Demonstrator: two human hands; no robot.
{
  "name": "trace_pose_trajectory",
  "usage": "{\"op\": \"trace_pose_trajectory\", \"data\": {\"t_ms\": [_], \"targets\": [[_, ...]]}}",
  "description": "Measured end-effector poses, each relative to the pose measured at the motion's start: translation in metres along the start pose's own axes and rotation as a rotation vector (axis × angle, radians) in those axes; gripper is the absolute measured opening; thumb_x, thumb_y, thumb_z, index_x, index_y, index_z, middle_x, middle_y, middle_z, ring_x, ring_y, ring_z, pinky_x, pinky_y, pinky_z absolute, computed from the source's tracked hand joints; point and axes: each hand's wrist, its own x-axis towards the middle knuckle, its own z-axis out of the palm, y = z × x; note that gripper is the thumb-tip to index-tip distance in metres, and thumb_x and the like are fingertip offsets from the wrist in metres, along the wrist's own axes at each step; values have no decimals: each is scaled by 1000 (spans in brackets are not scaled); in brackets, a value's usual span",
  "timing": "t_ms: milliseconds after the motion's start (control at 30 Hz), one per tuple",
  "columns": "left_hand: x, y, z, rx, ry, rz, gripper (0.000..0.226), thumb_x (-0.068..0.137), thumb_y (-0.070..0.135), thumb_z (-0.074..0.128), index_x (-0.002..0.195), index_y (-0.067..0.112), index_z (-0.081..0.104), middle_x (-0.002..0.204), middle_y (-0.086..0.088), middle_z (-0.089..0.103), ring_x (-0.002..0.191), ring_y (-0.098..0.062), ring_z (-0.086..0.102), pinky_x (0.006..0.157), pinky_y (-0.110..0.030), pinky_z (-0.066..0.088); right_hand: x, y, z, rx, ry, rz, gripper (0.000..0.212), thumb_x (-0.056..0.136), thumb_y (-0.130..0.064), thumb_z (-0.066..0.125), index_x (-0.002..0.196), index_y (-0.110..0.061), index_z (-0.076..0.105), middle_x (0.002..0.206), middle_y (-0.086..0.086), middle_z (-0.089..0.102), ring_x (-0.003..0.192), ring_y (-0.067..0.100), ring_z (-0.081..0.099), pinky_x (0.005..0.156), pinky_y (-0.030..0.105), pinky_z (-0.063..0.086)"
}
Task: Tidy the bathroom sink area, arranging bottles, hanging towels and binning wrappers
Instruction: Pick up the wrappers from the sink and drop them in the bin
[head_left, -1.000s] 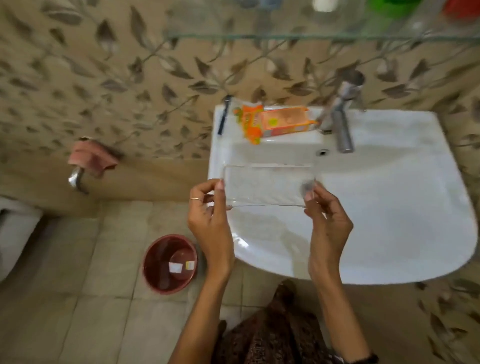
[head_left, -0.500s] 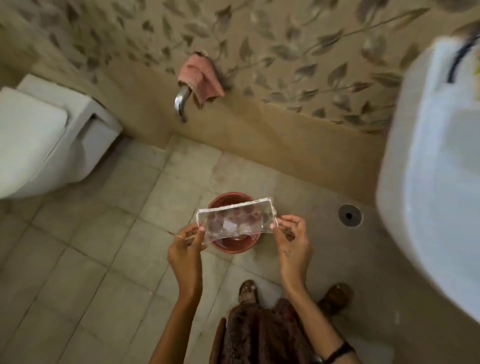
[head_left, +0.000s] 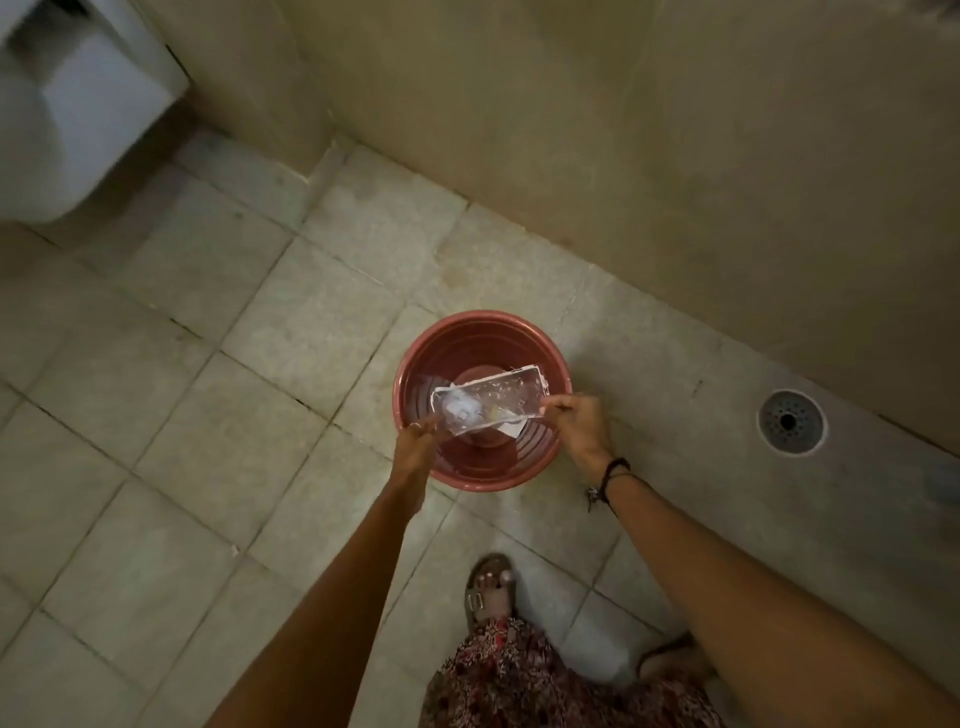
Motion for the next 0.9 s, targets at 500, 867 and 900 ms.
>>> {"op": "trace_pose_trajectory", "data": {"t_ms": [500,867,900], "targets": [[-16,3,30,-153,-73,17,12,89,6,53,98,8,61,95,-10,66,89,-21,63,73,-28,54,-10,-7,38,136,-91,-97,23,84,7,51,102,0,65,97,15,67,87,20,62,71,21,49],[-204,169,61,-590,-187,379,15,89,2,50,84,11,61,64,2,68,59,-7,62,58,-17,54,-175,-194,-87,789,65,-288,15,90,-5,52,89,-13,65,56,-5,54,45,3,47,41,15,39],[-222,186,66,-607,-218,424,15,90,2,49,85,11,60,64,1,67,59,-8,62,58,-18,54,-189,-211,-107,804,77,-330,15,91,-5,51,90,-13,64,57,-5,55,45,2,47,42,14,39]]}}
